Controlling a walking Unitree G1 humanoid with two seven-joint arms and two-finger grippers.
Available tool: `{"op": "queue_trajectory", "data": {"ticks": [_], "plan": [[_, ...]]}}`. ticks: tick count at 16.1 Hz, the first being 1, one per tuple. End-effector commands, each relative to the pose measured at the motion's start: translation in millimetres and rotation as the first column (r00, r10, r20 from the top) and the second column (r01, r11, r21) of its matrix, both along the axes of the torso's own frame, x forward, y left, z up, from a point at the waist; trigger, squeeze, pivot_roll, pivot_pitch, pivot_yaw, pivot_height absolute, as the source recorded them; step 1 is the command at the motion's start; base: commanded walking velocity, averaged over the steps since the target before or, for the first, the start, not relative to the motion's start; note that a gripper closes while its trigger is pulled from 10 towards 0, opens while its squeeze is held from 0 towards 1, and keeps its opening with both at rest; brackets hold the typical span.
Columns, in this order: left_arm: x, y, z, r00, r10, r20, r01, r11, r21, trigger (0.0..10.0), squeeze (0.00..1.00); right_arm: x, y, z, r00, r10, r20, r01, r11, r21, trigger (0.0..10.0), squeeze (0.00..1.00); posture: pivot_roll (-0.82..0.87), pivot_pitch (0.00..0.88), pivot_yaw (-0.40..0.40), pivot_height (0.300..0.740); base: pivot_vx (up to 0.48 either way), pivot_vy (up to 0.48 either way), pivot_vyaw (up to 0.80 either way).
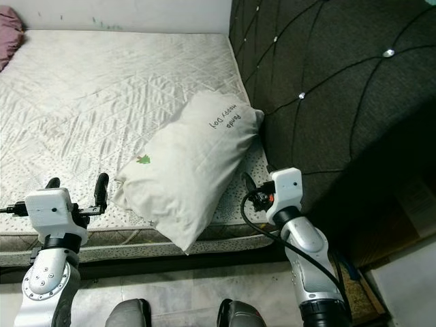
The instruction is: Clean up the room
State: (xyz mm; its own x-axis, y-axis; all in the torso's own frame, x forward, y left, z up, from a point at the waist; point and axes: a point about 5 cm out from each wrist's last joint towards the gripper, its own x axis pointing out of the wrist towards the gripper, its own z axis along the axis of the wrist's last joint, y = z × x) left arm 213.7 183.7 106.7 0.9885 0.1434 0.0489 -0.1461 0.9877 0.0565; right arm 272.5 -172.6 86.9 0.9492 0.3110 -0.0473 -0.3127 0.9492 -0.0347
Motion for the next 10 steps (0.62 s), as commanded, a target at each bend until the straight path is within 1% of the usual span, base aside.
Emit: {"op": "queue_trajectory", "data": {"ticks": [1, 7, 10], "plan": [[-0.2, -1.7, -1.1, 1.0, -0.008, -0.009, 0.008, 1.0, -0.003, 10.0, 0.0, 2.2, -2.5, 0.1, 1.0, -0.009, -0.001, 0.009, 1.0, -0.01, 10.0, 0.0, 0.02, 0.103, -0.064, 0.74, 0.0, 0.0, 0.0], [0.1, -2.9, -3.3, 1.0, 0.003, -0.022, -0.003, 1.0, -0.002, 10.0, 0.0, 1.7, -2.6, -1.2, 1.0, 0.002, -0.009, -0.002, 0.999, -0.034, 10.0, 0.0, 0.02, 0.105, -0.072, 0.74, 0.0, 0.0, 0.0], [-0.3, -3.4, -3.7, 1.0, 0.006, -0.022, -0.006, 1.0, -0.005, 10.0, 0.0, 1.6, -2.9, -1.9, 1.0, 0.002, -0.013, -0.002, 1.0, -0.031, 10.0, 0.0, 0.02, 0.103, -0.074, 0.74, 0.0, 0.0, 0.0]]}}
